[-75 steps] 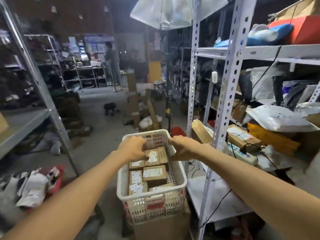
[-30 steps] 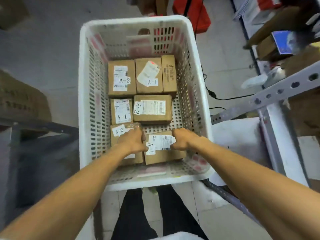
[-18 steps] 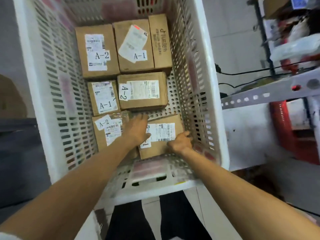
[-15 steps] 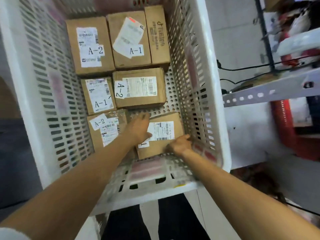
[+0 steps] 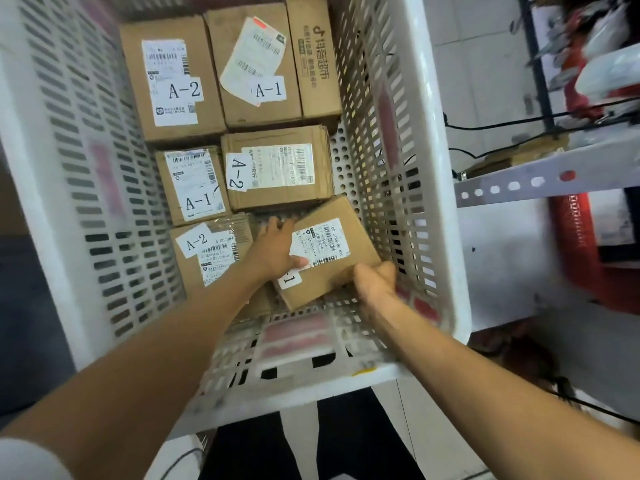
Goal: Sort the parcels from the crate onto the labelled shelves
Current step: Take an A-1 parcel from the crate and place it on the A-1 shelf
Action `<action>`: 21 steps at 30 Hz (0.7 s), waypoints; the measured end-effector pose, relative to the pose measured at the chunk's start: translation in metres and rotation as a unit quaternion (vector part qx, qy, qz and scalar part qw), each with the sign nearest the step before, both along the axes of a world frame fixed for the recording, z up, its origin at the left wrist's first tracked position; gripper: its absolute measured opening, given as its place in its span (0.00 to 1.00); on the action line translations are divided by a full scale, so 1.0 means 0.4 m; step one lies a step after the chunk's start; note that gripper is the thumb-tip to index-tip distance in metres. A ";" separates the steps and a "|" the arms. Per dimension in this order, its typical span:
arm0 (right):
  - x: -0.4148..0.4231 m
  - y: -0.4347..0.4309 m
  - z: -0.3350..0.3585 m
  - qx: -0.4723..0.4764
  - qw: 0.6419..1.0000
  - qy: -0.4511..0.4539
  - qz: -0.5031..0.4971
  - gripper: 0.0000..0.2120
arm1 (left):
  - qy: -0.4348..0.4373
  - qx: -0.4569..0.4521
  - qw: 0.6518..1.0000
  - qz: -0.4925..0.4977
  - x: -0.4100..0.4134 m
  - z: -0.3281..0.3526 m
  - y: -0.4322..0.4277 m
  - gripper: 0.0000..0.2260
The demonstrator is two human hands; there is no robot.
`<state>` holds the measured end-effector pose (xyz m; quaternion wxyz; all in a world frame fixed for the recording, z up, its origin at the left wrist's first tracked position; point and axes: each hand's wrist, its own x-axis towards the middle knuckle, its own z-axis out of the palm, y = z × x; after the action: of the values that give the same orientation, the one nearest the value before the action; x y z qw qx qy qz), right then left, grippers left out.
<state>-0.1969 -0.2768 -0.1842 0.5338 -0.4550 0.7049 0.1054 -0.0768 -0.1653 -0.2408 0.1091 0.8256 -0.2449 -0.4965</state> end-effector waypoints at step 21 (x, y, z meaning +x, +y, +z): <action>0.121 0.070 0.277 0.000 0.978 -0.200 -0.060 0.38 | -0.038 -0.087 0.978 0.186 0.102 0.391 0.071 0.28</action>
<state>-0.1484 -0.2486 -0.0735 0.6693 -0.4234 0.6103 -0.0195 -0.0361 -0.1368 -0.0844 0.2616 0.8625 -0.1329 -0.4123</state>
